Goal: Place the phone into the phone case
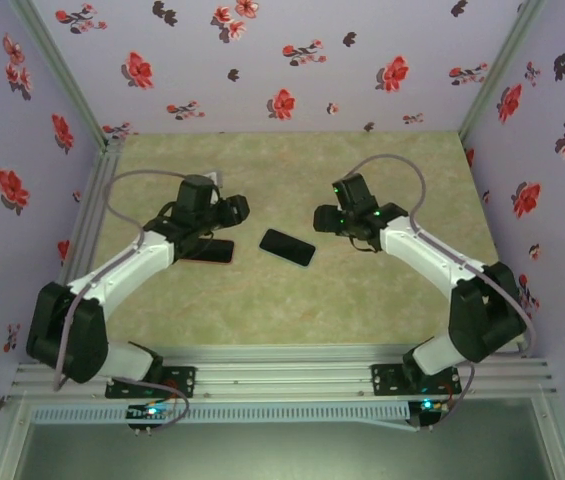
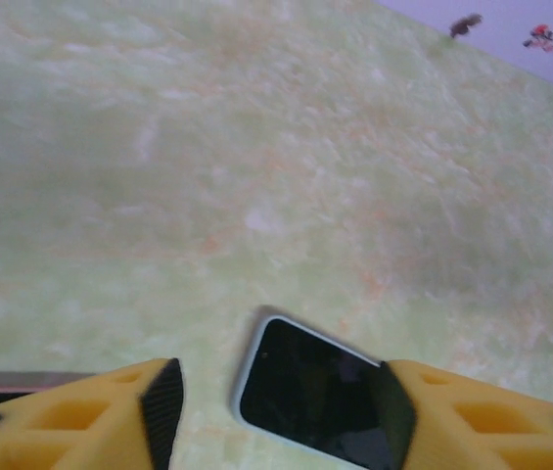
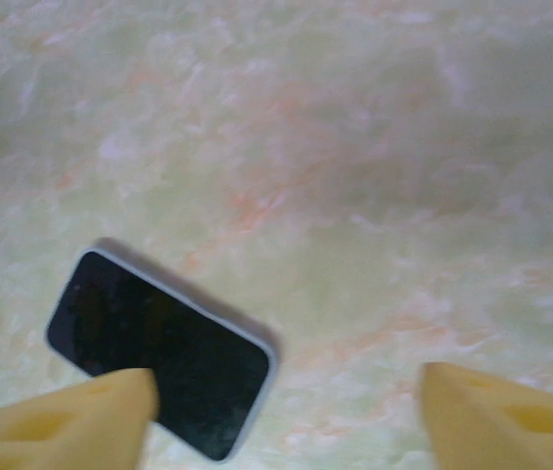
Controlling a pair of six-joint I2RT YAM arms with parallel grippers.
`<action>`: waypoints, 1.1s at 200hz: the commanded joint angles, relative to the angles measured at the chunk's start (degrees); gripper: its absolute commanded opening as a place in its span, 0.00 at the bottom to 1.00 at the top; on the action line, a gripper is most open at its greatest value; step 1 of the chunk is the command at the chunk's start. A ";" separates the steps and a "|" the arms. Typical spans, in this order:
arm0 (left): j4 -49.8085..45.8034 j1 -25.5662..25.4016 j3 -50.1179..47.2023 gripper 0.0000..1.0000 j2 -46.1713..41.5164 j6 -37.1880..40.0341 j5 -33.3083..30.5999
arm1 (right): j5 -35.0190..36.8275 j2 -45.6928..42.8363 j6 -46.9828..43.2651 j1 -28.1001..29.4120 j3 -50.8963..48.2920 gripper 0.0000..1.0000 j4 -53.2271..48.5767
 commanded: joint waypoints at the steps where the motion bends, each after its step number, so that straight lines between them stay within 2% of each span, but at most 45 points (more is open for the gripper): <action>1: -6.41 2.25 -0.60 0.71 -3.28 4.90 -7.37 | 4.99 -3.00 -6.39 -1.99 -2.00 0.99 1.76; 7: -7.48 3.14 -0.45 0.95 -3.71 5.26 -8.55 | 6.35 -3.74 -7.28 -2.54 -2.80 0.99 2.29; 12: -8.36 4.08 -0.40 1.00 -4.07 5.49 -9.25 | 6.79 -4.28 -7.89 -3.23 -3.55 0.99 3.03; 40: -9.08 10.23 -1.55 1.00 -6.67 7.19 -9.85 | 7.55 -7.34 -9.70 -8.56 -7.65 0.99 7.61; 69: -5.90 16.27 -4.85 1.00 -10.12 10.14 -13.24 | 10.41 -9.67 -12.33 -14.70 -12.28 0.99 13.63; 110: -3.72 22.03 -7.63 1.00 -11.49 16.61 -13.05 | 13.09 -9.20 -16.49 -21.25 -17.37 0.99 21.18; 144: -0.66 25.67 -10.65 1.00 -12.88 20.10 -14.58 | 16.70 -7.45 -18.47 -23.79 -21.49 0.99 28.65; 164: 2.90 27.73 -13.98 1.00 -14.43 22.71 -16.19 | 16.19 -6.37 -18.66 -25.23 -24.61 0.99 35.04; 199: 14.61 29.68 -21.18 1.00 -15.37 25.34 -16.16 | 17.01 -3.30 -19.61 -26.09 -27.38 0.99 44.27; 220: 22.01 29.88 -24.98 1.00 -14.31 27.06 -16.11 | 17.54 -1.54 -20.20 -26.22 -30.81 0.99 53.95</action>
